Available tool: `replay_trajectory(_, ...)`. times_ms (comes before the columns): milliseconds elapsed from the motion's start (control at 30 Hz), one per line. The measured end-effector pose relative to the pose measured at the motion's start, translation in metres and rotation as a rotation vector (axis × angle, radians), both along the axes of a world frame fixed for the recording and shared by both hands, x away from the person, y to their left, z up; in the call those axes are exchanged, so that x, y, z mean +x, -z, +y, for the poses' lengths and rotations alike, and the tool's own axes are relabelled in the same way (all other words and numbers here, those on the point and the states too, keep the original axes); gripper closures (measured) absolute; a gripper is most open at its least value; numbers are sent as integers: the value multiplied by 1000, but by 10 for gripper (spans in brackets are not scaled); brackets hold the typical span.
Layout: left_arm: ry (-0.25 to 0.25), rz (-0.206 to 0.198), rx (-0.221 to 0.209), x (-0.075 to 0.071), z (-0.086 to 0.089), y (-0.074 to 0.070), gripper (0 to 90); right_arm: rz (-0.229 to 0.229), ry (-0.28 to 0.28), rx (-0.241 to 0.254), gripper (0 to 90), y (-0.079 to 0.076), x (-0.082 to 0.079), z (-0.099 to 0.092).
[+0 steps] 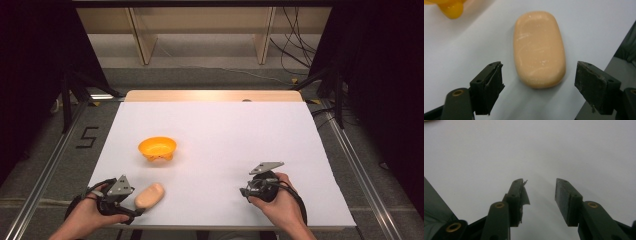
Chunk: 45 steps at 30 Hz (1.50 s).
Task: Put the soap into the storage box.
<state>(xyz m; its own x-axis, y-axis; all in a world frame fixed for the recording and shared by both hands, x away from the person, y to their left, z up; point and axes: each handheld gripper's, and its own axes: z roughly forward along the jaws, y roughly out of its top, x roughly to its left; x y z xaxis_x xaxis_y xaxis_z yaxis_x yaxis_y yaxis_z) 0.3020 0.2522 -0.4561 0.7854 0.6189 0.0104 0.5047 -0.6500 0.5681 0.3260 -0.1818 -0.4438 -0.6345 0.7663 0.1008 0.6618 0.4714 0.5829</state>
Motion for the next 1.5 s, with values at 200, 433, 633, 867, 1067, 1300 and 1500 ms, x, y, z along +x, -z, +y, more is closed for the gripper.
replay_trajectory(200,-18,22,21,7,-8,-11,248,-31,45,28,571,-1,-2,-16)
replay_trajectory(433,-62,150,99,23,-25,-18,253,10,101,47,568,-3,-6,-23)
replay_trajectory(633,-99,220,181,43,-39,-24,258,18,114,59,566,-1,-7,-24)
replay_trajectory(867,-80,251,228,54,-51,-19,253,17,101,48,559,0,-7,-22)
replay_trajectory(1067,-30,290,296,59,-61,-14,242,17,100,54,555,2,-6,-22)
replay_trajectory(1300,-31,325,373,67,-67,-11,223,30,96,52,548,3,-6,-20)
replay_trajectory(1500,-32,342,388,69,-72,-6,219,44,89,44,540,5,-6,-20)
